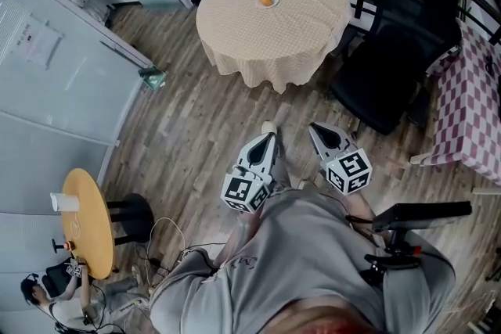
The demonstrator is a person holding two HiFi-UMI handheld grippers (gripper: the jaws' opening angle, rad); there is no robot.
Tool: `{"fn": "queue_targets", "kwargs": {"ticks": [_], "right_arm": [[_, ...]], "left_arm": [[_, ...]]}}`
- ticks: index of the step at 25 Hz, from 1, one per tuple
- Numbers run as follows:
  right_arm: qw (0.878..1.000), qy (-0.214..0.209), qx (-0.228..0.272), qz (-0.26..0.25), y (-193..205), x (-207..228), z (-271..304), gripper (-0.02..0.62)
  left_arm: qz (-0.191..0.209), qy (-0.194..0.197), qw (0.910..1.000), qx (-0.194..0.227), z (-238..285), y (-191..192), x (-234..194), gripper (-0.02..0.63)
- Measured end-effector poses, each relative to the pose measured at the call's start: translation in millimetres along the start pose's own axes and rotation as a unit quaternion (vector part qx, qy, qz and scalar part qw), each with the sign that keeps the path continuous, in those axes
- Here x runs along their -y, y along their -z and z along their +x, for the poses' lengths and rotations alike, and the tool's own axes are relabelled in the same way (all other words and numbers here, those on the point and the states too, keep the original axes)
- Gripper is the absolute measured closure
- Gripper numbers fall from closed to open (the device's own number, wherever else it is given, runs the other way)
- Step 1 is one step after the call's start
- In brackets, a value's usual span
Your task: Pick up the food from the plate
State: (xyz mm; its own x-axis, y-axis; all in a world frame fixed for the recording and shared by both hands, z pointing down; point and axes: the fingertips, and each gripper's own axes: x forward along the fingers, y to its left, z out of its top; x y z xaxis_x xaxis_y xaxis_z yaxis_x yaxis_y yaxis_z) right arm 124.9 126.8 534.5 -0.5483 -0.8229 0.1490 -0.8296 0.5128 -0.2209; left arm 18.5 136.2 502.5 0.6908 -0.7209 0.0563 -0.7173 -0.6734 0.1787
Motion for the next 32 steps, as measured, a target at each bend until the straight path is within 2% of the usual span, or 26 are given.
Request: {"fn": "queue_targets", "kwargs": {"ticks": [8, 14, 22, 27, 32], "right_arm": [[0.999, 0.033, 0.013, 0.008, -2, 28, 2, 0.580], [0.998, 0.062, -0.003, 0.016, 4, 54, 15, 0.580], [0.998, 0.062, -0.015, 0.001, -5, 84, 81, 0.580], [0.998, 0.048, -0.029, -0.001, -18, 96, 134, 0.580], [0.999, 0.026, -0.037, -0.019, -40, 110, 210, 0.580]], "left_arm": [[0.014, 0.031, 0.9994, -0.005, 26, -2, -2, 0.595], [0.005, 0.049, 0.9988, -0.002, 52, -4, -16, 0.595], [-0.029, 0.061, 0.9975, -0.021, 108, 16, -73, 0.595], [-0.035, 0.067, 0.9969, -0.021, 143, 7, -113, 0.597], [-0.038, 0.062, 0.9972, -0.015, 183, -10, -177, 0.595]]}}
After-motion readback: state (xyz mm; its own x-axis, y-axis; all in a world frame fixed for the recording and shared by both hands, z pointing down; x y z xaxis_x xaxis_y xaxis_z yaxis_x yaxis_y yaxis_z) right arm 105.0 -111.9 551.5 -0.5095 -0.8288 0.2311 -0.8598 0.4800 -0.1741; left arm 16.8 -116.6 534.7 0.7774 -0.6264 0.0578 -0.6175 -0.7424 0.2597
